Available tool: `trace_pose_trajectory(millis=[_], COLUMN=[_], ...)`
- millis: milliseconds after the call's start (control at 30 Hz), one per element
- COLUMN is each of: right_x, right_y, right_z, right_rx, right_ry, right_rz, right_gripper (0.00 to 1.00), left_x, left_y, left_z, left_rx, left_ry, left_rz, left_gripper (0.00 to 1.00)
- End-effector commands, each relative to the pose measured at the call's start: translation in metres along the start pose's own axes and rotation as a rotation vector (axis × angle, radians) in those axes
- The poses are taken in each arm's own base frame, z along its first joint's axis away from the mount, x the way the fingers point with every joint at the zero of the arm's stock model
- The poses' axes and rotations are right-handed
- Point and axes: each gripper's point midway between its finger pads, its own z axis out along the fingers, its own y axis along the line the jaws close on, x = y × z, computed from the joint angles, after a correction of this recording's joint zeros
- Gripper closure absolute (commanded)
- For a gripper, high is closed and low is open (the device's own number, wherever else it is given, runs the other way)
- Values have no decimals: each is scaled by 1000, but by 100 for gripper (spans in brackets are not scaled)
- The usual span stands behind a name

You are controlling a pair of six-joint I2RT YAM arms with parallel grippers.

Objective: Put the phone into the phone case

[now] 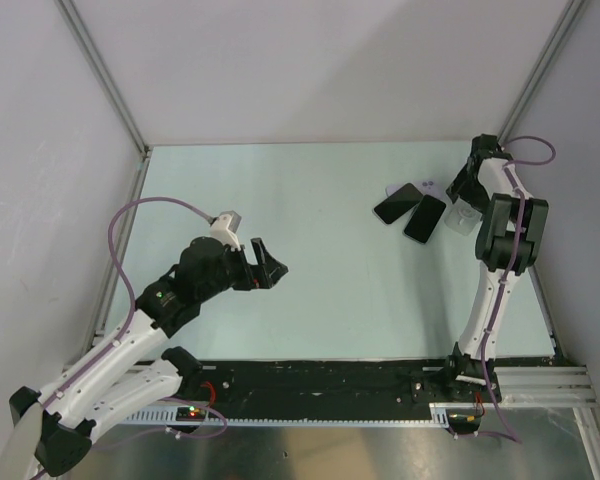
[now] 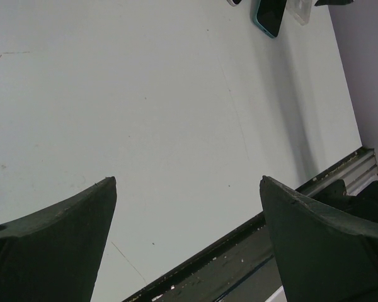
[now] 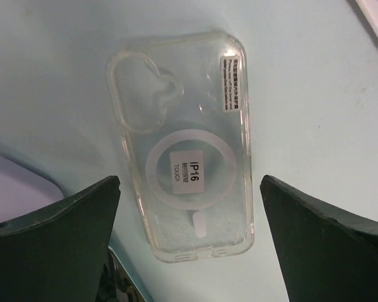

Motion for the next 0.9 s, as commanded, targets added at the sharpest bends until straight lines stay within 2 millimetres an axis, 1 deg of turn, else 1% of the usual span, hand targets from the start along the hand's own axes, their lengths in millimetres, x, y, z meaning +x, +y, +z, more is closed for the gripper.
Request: trace_pose_trajectory(millis=[0, 133, 267, 433, 533, 567, 633, 733, 767, 867], right_x=[5, 10, 15, 24, 28, 30, 31, 31, 30, 40], right_y=[-2, -5, -8, -15, -17, -18, -21, -24, -24, -29], right_z=[2, 6, 6, 6, 2, 1, -5, -22, -26, -41], right_rx=[9, 28, 32, 34, 6, -2, -25, -70, -83, -121], right_ry=[49, 78, 98, 129, 137, 137, 131, 106, 94, 80], right_rz=[-21, -24, -28, -35, -20, -13, 7, 42, 55, 81], right_gripper=[0, 0, 6, 19, 29, 31, 37, 47, 49, 50], left_x=[-14, -15, -15, -15, -16, -16, -16, -15, -15, -14], left_y=[-11, -12, -11, -12, -13, -13, -13, -13, -12, -13], left_z=[-8, -8, -8, -11, -12, -12, -11, -8, -7, -4], left_rx=[39, 43, 40, 44, 45, 46, 44, 39, 36, 35], left_ry=[-39, -39, -38, -46, -52, -50, -49, -38, -31, -19], left_rz=[28, 28, 25, 13, 8, 7, 4, 3, 3, 2], left_gripper=[2, 2, 2, 2, 2, 1, 2, 2, 1, 2])
